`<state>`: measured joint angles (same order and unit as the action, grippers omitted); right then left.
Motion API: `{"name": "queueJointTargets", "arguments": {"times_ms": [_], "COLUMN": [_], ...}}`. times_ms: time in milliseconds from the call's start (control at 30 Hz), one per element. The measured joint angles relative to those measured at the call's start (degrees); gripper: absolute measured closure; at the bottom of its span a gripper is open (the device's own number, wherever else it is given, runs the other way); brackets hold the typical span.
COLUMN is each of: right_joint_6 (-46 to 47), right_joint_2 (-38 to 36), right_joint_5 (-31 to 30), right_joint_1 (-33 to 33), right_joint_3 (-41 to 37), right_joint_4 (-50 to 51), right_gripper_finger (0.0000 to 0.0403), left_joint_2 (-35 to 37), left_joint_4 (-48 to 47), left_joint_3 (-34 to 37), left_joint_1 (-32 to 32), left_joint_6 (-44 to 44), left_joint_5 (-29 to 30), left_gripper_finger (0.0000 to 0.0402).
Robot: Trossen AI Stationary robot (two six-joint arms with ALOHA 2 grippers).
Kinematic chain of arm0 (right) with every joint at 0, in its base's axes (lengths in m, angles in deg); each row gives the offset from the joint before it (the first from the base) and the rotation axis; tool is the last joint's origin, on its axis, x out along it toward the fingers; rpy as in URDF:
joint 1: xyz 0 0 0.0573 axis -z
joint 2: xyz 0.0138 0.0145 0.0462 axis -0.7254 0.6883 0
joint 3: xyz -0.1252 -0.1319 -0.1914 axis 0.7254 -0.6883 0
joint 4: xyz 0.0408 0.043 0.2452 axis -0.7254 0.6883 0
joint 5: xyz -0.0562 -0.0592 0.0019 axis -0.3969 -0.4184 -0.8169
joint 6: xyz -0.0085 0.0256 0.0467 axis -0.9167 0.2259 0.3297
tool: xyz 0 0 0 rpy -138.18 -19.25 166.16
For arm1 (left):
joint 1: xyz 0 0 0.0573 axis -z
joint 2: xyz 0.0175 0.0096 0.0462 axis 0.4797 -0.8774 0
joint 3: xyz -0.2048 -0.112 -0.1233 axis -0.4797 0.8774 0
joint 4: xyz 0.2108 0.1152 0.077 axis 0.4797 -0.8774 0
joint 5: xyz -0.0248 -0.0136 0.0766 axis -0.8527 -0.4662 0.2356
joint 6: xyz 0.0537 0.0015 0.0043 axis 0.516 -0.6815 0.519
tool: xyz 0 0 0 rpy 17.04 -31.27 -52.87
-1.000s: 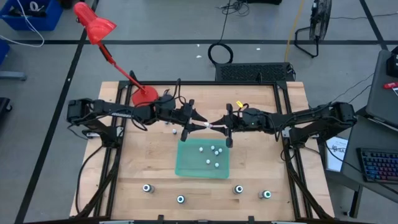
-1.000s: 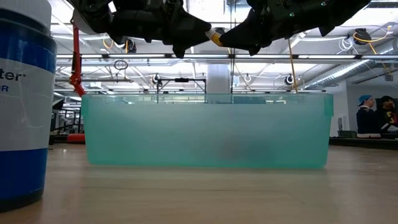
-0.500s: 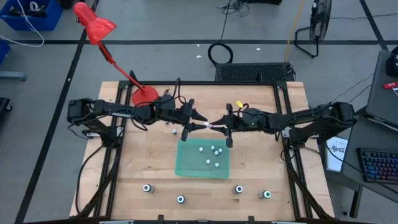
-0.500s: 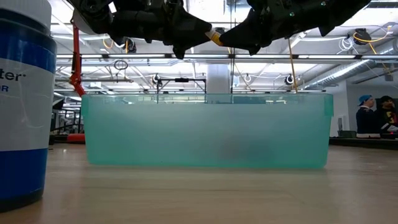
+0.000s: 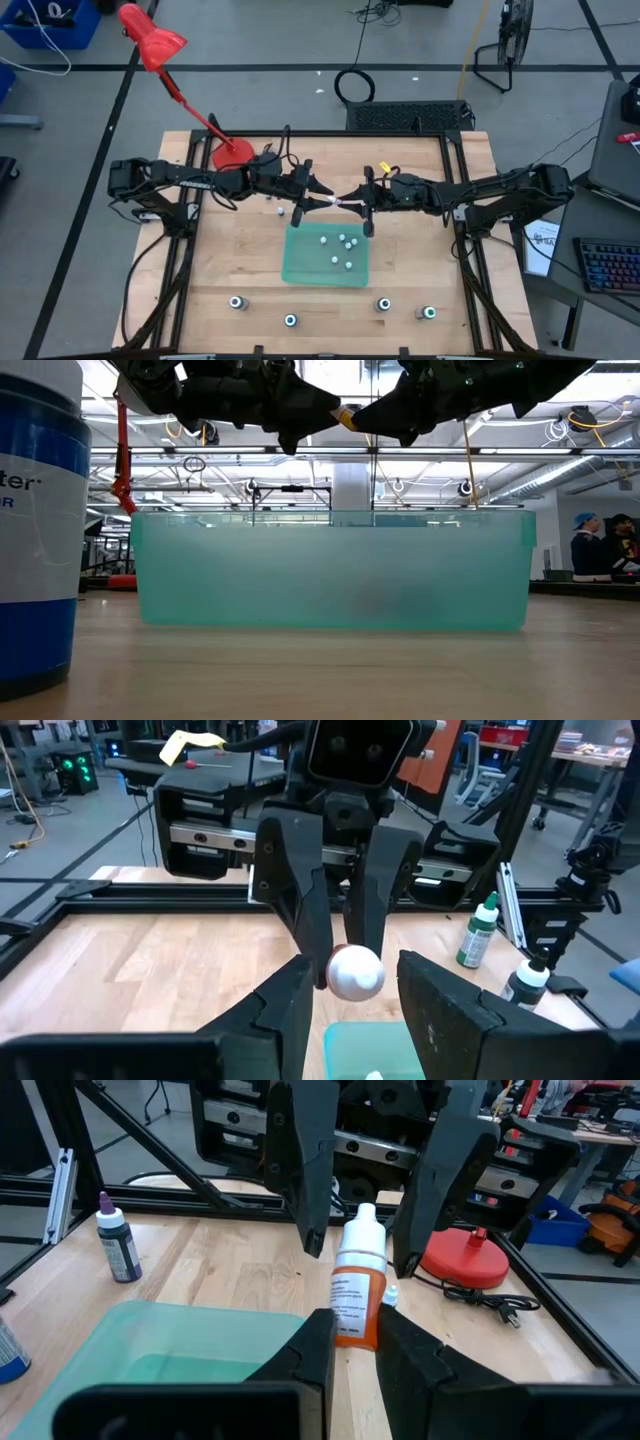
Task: Pick & Place food coloring
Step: Put the small orange food coloring bottle into the green bin
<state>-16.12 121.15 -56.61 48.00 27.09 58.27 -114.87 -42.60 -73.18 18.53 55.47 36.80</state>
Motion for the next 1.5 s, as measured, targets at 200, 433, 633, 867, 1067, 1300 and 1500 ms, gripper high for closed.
{"name": "queueJointTargets", "arguments": {"times_ms": [200, 433, 633, 867, 1067, 1300, 1500], "right_joint_6": [0.0, 0.4, 0.8, 0.7, 0.5, 0.2, 0.2], "right_joint_2": [0.0, 0.0, 0.1, 0.0, 0.0, 0.0, 0.0], "right_joint_5": [0.0, 0.0, 0.0, 0.0, 0.0, 0.0, 0.0], "right_joint_1": [0.0, 0.0, 0.0, 0.0, 0.0, 0.0, 0.0], "right_joint_3": [0.0, 0.0, 0.0, 0.1, 0.1, 0.0, 0.0], "right_joint_4": [0.0, -0.3, -1.2, -1.5, -1.2, -1.2, -1.4], "right_gripper_finger": [0.0358, 0.0358, 0.0335, 0.0301, 0.0294, 0.0294, 0.0297], "left_joint_2": [0.0, 0.0, 1.9, 9.6, 12.9, 7.9, 1.2], "left_joint_4": [0.6, 1.0, -4.6, -26.6, -45.6, -44.5, -43.9], "left_joint_3": [0.0, 0.0, -0.2, 0.0, 0.0, 0.0, 0.0], "left_joint_1": [0.0, 0.0, -0.9, 0.2, 5.2, 10.9, 12.6], "left_joint_6": [0.1, 0.0, -0.3, -0.1, -4.1, -7.9, -12.2], "left_joint_5": [0.0, 0.0, -1.5, -1.3, 8.7, 16.7, 16.7], "left_gripper_finger": [0.0264, 0.0352, 0.0352, 0.0352, 0.0352, 0.0352, 0.0352]}}
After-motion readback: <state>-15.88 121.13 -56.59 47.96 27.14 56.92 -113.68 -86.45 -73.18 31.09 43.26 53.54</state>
